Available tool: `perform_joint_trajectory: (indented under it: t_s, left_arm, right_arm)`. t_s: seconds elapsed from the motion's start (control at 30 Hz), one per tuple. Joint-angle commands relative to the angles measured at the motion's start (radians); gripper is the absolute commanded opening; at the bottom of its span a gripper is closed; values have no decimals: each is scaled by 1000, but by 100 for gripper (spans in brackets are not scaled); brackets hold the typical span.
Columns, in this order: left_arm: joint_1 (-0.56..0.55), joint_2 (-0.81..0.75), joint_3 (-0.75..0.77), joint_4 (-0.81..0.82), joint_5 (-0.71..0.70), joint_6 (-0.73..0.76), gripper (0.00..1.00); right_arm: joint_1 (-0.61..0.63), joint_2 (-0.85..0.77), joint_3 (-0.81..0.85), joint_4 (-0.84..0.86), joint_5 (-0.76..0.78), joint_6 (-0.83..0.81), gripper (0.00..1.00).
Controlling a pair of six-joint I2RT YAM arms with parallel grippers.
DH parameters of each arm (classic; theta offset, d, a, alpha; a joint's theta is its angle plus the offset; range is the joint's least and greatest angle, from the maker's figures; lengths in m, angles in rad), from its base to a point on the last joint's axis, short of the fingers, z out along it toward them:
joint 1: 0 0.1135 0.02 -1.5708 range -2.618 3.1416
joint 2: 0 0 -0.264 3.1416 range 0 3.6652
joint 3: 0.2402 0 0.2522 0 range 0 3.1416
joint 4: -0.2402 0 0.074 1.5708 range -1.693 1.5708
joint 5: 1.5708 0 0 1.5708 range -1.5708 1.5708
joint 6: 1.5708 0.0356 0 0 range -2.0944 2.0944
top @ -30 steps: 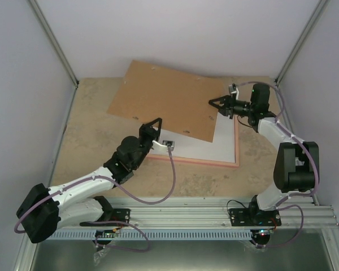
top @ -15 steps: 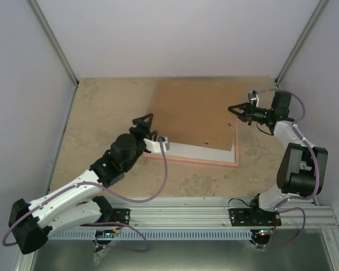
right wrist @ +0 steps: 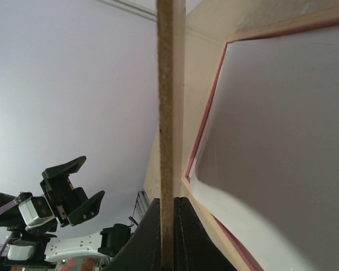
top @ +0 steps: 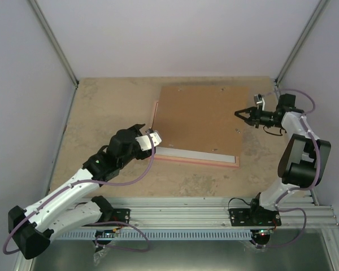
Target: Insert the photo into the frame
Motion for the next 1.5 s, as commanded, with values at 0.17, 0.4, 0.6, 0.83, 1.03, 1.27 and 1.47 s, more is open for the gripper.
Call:
perform_joint_trajectory:
  t_s: [0.17,0.4,0.6,0.83,1.03,1.27,1.47]
  left_arm:
    - [5,18,20,-7,37,-68,82]
    - [6,22,21,-6,28,-56,82]
    - [5,50,18,-6,21,-60,80]
    - [7,93,19,1,13,-64,78]
    - [7,105,15,-4,10,-72,77]
    - [20,117,12,9,0,-93,77]
    - [33,124,7,15,6,-113,77]
  right_arm:
    - [-1,92,-9,-8,-68,-6,1]
    - [-1,190,41,-67,-43,-73,1]
    - [-1,233,34,-75,-50,-83,1]
    - [4,265,65,-132,-73,-131,0]
    - [22,336,141,-255,-25,-263,1]
    - [40,382,215,-288,52,-291,5]
    - [49,432,272,-317,99,-304,22]
